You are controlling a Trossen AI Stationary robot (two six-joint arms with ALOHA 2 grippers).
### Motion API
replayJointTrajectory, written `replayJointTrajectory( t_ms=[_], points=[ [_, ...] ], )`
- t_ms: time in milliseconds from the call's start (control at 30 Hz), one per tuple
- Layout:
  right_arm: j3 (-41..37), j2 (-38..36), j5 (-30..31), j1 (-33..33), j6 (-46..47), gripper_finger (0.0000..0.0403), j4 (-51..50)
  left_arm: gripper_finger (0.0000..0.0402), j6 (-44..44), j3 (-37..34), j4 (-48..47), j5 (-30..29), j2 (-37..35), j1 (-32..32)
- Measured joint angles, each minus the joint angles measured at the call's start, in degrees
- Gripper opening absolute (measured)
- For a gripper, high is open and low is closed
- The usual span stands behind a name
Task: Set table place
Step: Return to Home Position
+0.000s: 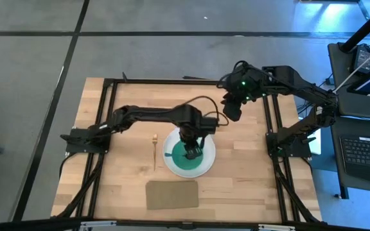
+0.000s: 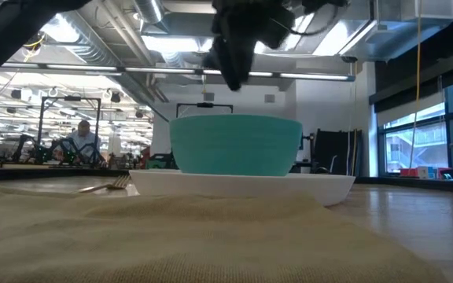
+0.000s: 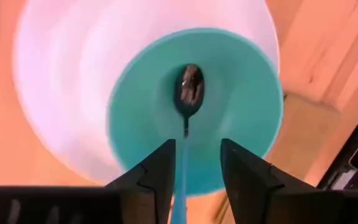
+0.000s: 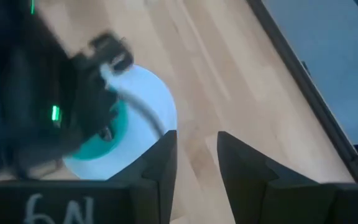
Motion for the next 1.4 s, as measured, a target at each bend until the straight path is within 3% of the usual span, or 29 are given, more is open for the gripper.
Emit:
replayJointTrajectory(
  t_ms=[300, 600, 867, 1033, 1200, 1400],
  points=[
    [-0.02, -5.87, 0.82, 6.80, 3.02, 0.0117, -4.17, 0.0118, -6.33, -1.04, -3.05, -6.11, -7.49, -0.31],
    [-0.02, -14.33, 11.91, 17.40, 12.12, 0.0117, -9.62, 0.0101, -5.04, -0.84, -3.15, -12.24, -19.12, -3.77],
    [-0.02, -17.47, 11.89, 18.76, 15.75, 0.0117, -9.03, 0.0089, -4.05, -0.89, -1.71, -12.40, -26.29, -5.85],
    [-0.01, -17.46, 11.59, 18.76, 11.88, 0.0117, -6.83, 0.0084, -5.45, -1.00, -2.31, -17.17, -26.61, -6.32],
    [0.00, -18.47, 4.75, 18.78, 16.78, 0.0117, -10.65, 0.0078, -8.08, -0.99, -3.17, -17.76, -28.51, -6.55],
    [-2.60, -23.45, 4.54, 20.76, 17.09, 0.0117, -9.50, 0.0072, -11.14, -1.00, -3.16, -19.86, -35.26, -6.51]
  ],
)
